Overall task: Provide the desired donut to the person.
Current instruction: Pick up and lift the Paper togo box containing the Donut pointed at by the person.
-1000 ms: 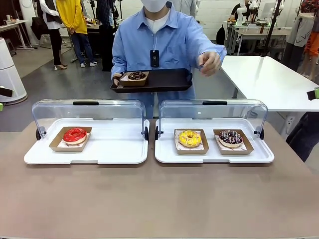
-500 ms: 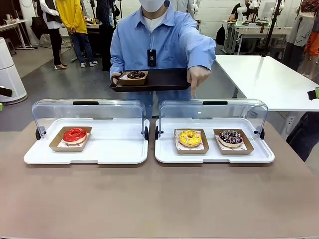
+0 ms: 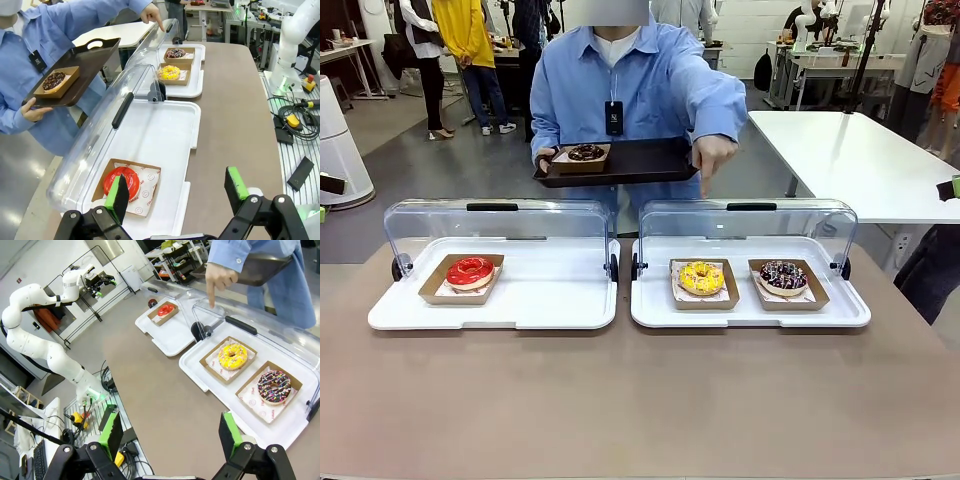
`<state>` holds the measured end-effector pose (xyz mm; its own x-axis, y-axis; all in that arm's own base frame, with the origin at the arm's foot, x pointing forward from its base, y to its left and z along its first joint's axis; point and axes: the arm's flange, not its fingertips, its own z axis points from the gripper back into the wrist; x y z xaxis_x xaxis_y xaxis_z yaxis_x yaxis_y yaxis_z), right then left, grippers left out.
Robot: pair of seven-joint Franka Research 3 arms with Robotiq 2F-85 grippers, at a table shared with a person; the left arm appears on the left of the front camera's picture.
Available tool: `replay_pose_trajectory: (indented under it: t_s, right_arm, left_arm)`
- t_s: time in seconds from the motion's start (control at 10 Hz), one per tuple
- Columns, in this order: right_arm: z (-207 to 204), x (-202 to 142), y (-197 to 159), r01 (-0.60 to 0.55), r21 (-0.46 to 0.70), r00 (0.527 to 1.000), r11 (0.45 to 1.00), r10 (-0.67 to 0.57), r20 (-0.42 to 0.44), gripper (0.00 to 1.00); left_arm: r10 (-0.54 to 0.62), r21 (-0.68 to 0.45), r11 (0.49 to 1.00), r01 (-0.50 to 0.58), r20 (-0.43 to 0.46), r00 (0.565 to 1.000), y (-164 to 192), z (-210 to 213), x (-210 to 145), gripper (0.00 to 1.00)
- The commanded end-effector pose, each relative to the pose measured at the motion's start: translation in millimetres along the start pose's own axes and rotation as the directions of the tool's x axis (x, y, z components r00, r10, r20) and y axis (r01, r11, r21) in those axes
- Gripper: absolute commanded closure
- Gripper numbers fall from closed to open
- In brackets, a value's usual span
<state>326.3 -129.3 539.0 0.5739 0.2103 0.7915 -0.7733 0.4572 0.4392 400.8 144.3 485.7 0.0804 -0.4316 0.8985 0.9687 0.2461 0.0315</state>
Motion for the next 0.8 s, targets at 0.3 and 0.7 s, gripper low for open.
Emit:
replay_pose_trajectory:
  t_s: [0.3, 0.7]
  right_arm:
    - [-81.6, 38.7, 47.2, -0.272, -0.072, 0.882, 0.96, 0.219, -0.418, 0.0]
    - [-201.3, 46.9, 34.4, -0.392, -0.053, 0.694, 0.918, 0.258, -0.672, 0.0]
  left_arm:
    - [0.013, 0.009, 1.0, -0.014, 0.012, 1.0, -0.7, 0.2, 0.7, 0.0]
    - [0.013, 0.009, 1.0, -0.014, 0.012, 1.0, -0.7, 0.2, 0.7, 0.0]
